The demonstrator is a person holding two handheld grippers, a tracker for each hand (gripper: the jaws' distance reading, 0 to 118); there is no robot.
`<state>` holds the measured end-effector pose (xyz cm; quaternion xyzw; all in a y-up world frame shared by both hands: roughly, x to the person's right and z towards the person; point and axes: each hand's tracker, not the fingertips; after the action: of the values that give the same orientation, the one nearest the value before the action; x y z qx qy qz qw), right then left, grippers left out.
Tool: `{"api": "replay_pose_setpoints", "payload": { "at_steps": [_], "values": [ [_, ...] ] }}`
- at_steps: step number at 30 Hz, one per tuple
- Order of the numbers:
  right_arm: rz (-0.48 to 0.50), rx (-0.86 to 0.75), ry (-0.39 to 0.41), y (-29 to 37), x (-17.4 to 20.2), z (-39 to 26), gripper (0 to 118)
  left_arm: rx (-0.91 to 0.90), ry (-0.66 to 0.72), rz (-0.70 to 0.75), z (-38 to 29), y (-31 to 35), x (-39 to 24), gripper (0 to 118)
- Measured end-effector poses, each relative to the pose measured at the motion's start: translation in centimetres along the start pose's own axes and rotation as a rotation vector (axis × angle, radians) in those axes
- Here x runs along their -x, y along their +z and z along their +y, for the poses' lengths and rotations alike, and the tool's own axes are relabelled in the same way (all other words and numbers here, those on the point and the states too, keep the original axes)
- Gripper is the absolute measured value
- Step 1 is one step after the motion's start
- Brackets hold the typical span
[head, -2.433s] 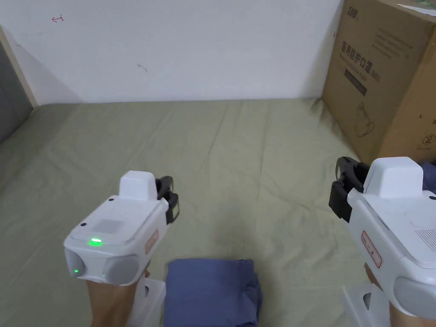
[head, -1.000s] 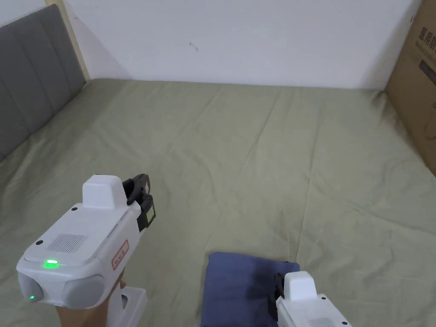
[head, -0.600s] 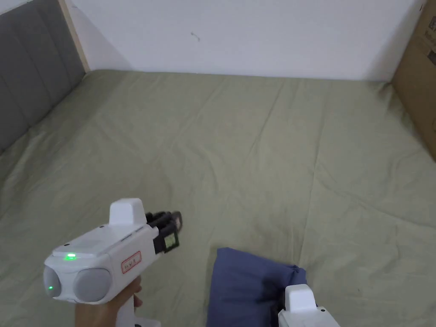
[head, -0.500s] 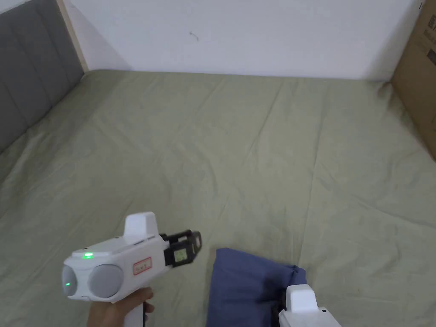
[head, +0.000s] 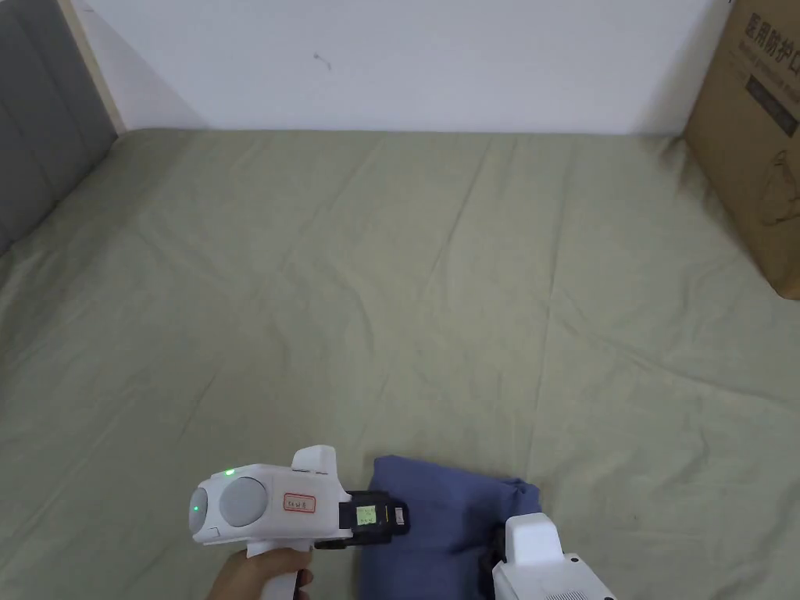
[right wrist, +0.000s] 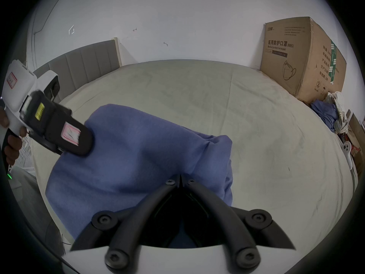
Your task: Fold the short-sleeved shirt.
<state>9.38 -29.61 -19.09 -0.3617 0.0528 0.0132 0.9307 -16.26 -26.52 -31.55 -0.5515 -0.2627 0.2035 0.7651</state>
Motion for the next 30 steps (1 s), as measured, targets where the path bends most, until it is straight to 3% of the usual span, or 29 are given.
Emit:
{"api": "replay_pose_setpoints", "payload": {
  "at_steps": [4, 7, 12, 16, 30],
  "values": [
    [0.008, 0.008, -0.017, 0.1, -0.2, 0.2, 0, 0.004, -0.011, 0.022, -0.4, -0.5, -0.4, 32],
    [0.029, 0.021, -0.054, 0.7, -0.6, 1.2, 0, -0.004, -0.016, 0.02, -0.2, 0.2, -0.5, 21],
    [0.036, -0.072, -0.012, 3.5, -0.8, 3.7, 0, -0.052, -0.057, 0.019, 1.6, 3.5, 0.1, 17],
    [0.032, -0.144, -0.008, 5.4, -0.8, 5.9, 0, -0.091, -0.114, 0.147, 4.0, 8.0, 3.1, 17],
    [0.035, -0.249, 0.04, 6.1, 2.1, 11.8, 0, -0.172, -0.057, 0.623, 10.8, 26.5, 19.1, 17]
  ]
}}
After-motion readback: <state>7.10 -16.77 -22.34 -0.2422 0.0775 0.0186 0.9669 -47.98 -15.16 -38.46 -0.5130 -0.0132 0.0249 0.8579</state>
